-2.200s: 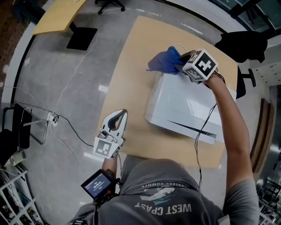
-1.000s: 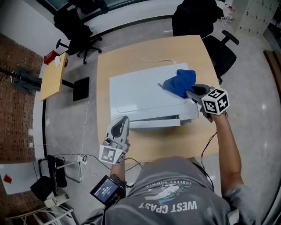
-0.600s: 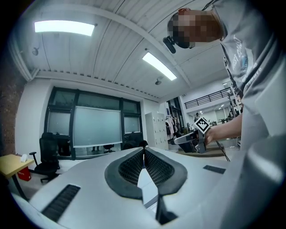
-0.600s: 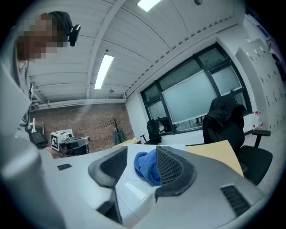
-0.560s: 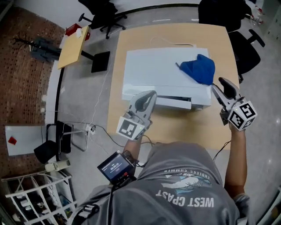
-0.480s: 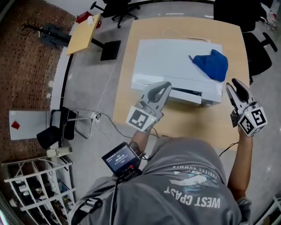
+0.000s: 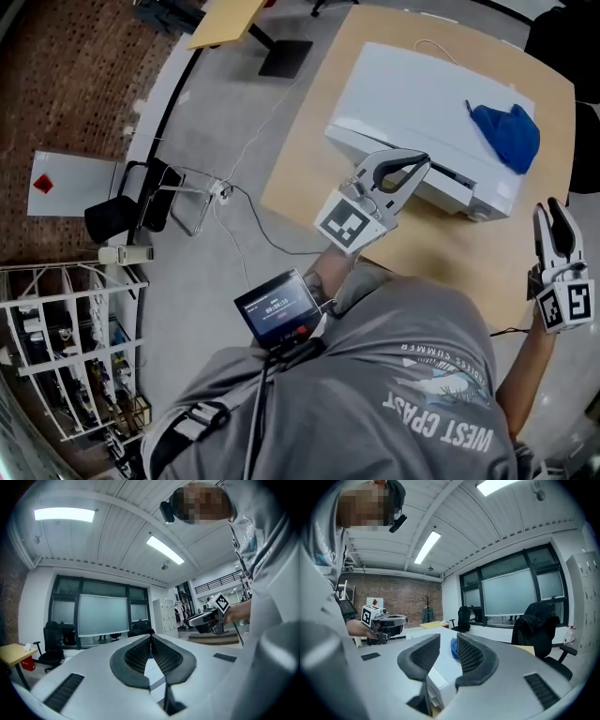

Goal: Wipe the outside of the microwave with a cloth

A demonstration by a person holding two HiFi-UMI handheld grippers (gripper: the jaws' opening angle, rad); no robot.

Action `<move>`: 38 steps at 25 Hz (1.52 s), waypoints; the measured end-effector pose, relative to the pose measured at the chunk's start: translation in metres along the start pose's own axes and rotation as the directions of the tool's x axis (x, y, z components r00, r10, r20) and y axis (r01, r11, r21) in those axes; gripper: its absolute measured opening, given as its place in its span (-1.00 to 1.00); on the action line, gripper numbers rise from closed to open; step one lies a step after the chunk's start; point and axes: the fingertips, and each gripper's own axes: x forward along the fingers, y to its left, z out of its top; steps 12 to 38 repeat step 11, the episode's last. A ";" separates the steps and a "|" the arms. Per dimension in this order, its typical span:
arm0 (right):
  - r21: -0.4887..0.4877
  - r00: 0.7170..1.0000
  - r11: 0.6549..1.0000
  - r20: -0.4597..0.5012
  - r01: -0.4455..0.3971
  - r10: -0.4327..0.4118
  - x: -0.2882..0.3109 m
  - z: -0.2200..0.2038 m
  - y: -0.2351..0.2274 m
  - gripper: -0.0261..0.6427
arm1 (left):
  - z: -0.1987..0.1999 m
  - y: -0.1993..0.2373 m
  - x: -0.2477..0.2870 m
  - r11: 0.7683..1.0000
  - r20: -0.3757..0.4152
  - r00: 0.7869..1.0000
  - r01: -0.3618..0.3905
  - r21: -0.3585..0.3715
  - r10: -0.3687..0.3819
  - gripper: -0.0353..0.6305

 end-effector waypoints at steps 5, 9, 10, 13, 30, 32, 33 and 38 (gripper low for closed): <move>0.007 1.000 1.000 -0.015 -0.010 0.010 0.003 -0.015 0.003 -0.56 | -0.006 0.002 -0.007 1.000 -0.001 1.000 -0.020 0.005 0.020 -0.82; 0.016 0.999 1.000 -0.032 -0.005 0.006 0.007 -0.027 0.009 -0.56 | -0.013 0.007 -0.018 0.999 -0.003 0.999 -0.035 0.000 0.035 -0.82; 0.018 0.999 1.000 -0.033 -0.004 0.005 0.006 -0.029 0.011 -0.56 | -0.013 0.007 -0.021 0.999 -0.003 0.999 -0.038 -0.001 0.038 -0.82; 0.019 0.999 1.000 -0.034 -0.003 0.003 0.006 -0.030 0.013 -0.56 | -0.013 0.007 -0.024 0.999 -0.003 0.999 -0.041 -0.001 0.041 -0.82; 0.019 0.999 1.000 -0.034 -0.003 0.003 0.006 -0.030 0.013 -0.56 | -0.013 0.007 -0.024 0.999 -0.003 0.999 -0.041 -0.001 0.041 -0.82; 0.019 0.999 1.000 -0.034 -0.003 0.003 0.006 -0.030 0.013 -0.56 | -0.013 0.007 -0.024 0.999 -0.003 0.999 -0.041 -0.001 0.041 -0.82; 0.019 0.999 1.000 -0.034 -0.003 0.003 0.006 -0.030 0.013 -0.56 | -0.013 0.007 -0.024 0.999 -0.003 0.999 -0.041 -0.001 0.041 -0.82; 0.019 0.999 1.000 -0.034 -0.003 0.003 0.006 -0.030 0.013 -0.56 | -0.013 0.007 -0.024 0.999 -0.003 0.999 -0.041 -0.001 0.041 -0.82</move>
